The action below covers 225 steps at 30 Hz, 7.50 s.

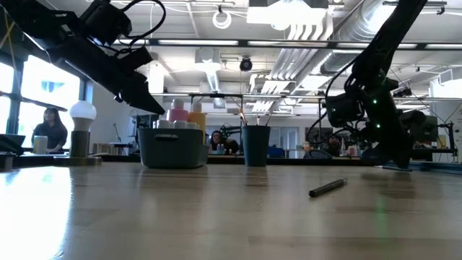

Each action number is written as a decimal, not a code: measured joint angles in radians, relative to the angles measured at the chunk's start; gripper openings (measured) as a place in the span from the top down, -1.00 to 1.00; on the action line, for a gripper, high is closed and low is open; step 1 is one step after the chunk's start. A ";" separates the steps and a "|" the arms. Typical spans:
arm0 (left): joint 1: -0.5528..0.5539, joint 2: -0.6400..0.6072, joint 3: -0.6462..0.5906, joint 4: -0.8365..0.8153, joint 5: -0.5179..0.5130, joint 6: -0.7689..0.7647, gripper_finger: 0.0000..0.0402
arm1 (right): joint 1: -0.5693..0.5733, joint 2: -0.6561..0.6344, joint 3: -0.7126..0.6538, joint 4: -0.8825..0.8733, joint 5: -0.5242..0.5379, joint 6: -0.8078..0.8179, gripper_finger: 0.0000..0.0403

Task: Pick & Place Paint Supplies
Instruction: Put the silver paint brush into the green cup

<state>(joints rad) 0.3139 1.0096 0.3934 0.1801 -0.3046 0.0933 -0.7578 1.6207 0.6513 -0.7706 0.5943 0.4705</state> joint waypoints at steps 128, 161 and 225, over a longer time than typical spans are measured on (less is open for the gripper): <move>0.000 0.000 0.000 -0.019 0.002 -0.049 0.55 | 0.295 -0.275 0.077 0.315 -0.667 -0.072 0.99; 0.000 0.000 0.000 0.160 -0.047 -0.013 0.55 | 0.320 -0.230 0.329 0.015 -0.522 -0.676 0.99; 0.000 0.000 0.000 0.100 -0.008 -0.039 0.55 | 0.114 0.037 0.280 0.067 -0.624 -0.896 0.37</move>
<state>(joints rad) 0.3138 1.0100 0.3935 0.2806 -0.3126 0.0540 -0.6443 1.6577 0.9314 -0.7033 -0.0298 -0.4257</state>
